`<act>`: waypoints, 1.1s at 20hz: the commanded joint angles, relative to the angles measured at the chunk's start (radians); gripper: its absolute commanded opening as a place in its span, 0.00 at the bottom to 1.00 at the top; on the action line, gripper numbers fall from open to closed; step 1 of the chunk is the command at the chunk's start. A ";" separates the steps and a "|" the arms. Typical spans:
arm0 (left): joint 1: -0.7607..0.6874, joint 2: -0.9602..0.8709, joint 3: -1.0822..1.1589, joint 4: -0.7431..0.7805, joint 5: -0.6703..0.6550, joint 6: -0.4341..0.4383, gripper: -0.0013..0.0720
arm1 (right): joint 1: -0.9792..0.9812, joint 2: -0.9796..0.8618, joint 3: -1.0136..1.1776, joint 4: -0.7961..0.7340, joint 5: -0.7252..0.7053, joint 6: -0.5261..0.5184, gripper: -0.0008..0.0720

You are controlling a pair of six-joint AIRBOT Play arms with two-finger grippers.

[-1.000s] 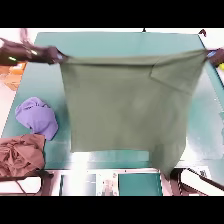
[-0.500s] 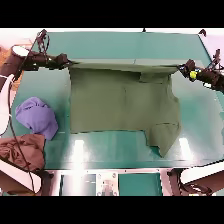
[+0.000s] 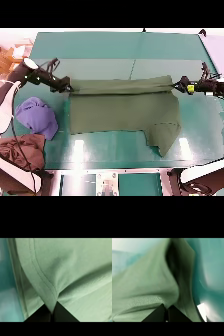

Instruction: Fold the shirts.

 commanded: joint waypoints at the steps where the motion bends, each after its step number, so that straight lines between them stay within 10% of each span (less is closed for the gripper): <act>1: -0.001 0.000 -0.077 -0.024 -0.045 -0.019 0.05 | 0.000 -0.001 -0.035 -0.086 0.024 0.040 0.04; 8: -0.001 0.001 -0.079 -0.051 -0.060 -0.037 0.05 | 0.006 -0.002 -0.039 -0.126 0.023 0.047 0.10; 9: -0.001 0.001 -0.078 -0.051 -0.059 -0.037 0.21 | 0.008 -0.001 -0.039 -0.122 0.025 0.047 0.30; 10: 0.004 0.001 -0.075 -0.049 -0.066 -0.052 0.60 | 0.006 0.001 -0.031 -0.118 0.045 0.054 0.41; 11: 0.018 0.001 -0.061 -0.042 -0.093 -0.095 0.65 | -0.002 0.005 -0.013 -0.119 0.077 0.074 0.41; 16: 0.090 0.135 -0.095 0.019 -0.309 -0.138 0.60 | -0.128 0.175 -0.055 -0.135 0.216 0.110 0.39; 22: 0.087 0.690 -0.692 0.084 -0.074 -0.185 0.57 | -0.296 0.505 -0.428 -0.167 0.184 0.153 0.42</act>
